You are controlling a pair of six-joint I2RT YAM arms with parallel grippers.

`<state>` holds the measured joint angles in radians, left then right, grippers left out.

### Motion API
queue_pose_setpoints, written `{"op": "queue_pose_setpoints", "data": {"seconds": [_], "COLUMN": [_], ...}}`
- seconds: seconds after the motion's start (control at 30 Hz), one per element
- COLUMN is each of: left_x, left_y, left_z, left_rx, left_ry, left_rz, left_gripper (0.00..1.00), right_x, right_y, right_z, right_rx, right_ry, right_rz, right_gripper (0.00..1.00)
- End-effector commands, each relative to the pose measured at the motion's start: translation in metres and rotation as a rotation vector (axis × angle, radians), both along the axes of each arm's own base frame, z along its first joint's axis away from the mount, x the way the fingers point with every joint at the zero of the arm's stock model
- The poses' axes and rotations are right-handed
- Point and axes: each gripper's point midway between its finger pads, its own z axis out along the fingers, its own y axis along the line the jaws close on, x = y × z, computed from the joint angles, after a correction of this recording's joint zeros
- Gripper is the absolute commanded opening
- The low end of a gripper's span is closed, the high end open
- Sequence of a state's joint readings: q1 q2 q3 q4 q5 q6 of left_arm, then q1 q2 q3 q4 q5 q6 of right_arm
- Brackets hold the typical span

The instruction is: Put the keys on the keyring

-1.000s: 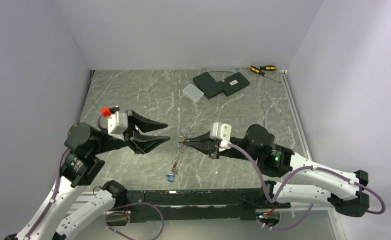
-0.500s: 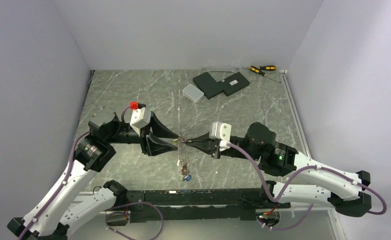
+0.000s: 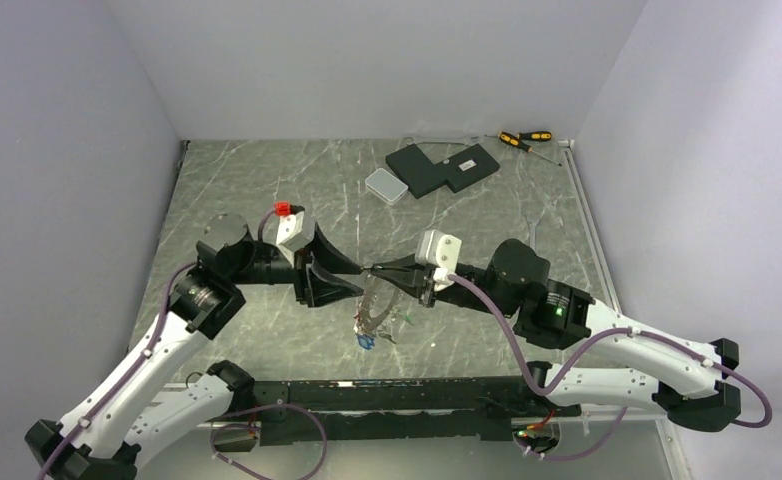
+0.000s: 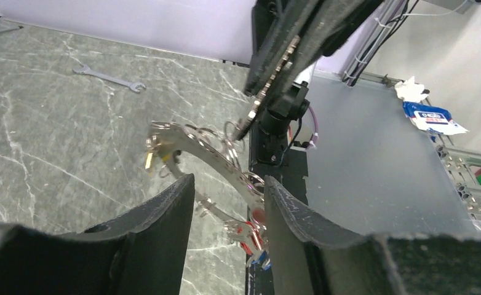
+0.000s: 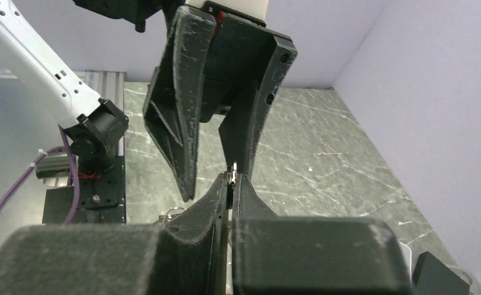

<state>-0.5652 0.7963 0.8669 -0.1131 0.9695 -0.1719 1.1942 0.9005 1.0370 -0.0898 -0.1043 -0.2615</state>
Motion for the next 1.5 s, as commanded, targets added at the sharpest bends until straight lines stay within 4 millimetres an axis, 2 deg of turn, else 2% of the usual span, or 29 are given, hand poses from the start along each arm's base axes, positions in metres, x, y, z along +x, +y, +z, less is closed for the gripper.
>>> {"op": "queue_pose_setpoints", "data": {"seconds": [0.0, 0.2, 0.23, 0.33, 0.4, 0.53, 0.57, 0.7, 0.87, 1.1, 1.27, 1.47], "left_x": [0.012, 0.018, 0.019, 0.019, 0.019, 0.019, 0.02, 0.016, 0.012, 0.01, 0.013, 0.021], "left_y": [-0.006, -0.012, -0.013, -0.015, -0.016, -0.017, -0.016, -0.014, -0.01, -0.008, -0.007, -0.004], "left_z": [0.017, 0.017, 0.017, 0.015, 0.015, 0.016, 0.015, 0.02, 0.03, 0.048, 0.068, 0.081], "left_rx": [-0.063, -0.066, -0.067, -0.066, -0.068, -0.071, -0.067, -0.079, -0.107, -0.161, -0.243, -0.328], "left_ry": [-0.059, -0.06, -0.058, -0.056, -0.06, -0.078, -0.076, -0.097, -0.118, -0.129, -0.134, -0.112], "left_rz": [0.019, 0.007, 0.004, -0.01, -0.011, -0.013, -0.009, -0.012, 0.007, 0.022, 0.059, 0.124], "left_gripper": [0.49, 0.46, 0.45, 0.4, 0.34, 0.02, 0.0, 0.0, 0.0, 0.0, 0.0, 0.0], "right_x": [0.0, -0.001, -0.001, -0.001, -0.001, -0.001, 0.0, 0.0, 0.001, -0.004, -0.007, -0.007], "right_y": [-0.007, -0.008, -0.008, -0.009, -0.008, -0.008, -0.008, -0.013, -0.031, -0.048, -0.043, -0.032], "right_z": [0.054, 0.055, 0.06, 0.062, 0.063, 0.063, 0.063, 0.065, 0.066, 0.06, 0.05, 0.038], "right_rx": [0.143, 0.146, 0.168, 0.178, 0.18, 0.182, 0.181, 0.188, 0.219, 0.243, 0.251, 0.27], "right_ry": [-0.058, -0.056, -0.064, -0.065, -0.064, -0.065, -0.066, -0.069, -0.073, -0.041, -0.001, 0.032], "right_rz": [-0.013, -0.01, -0.01, -0.011, -0.009, -0.01, -0.013, -0.023, -0.067, -0.077, -0.055, -0.037], "right_gripper": [0.0, 0.0, 0.0, 0.0, 0.0, 0.0, 0.0, 0.0, 0.0, 0.0, 0.0, 0.0]}}
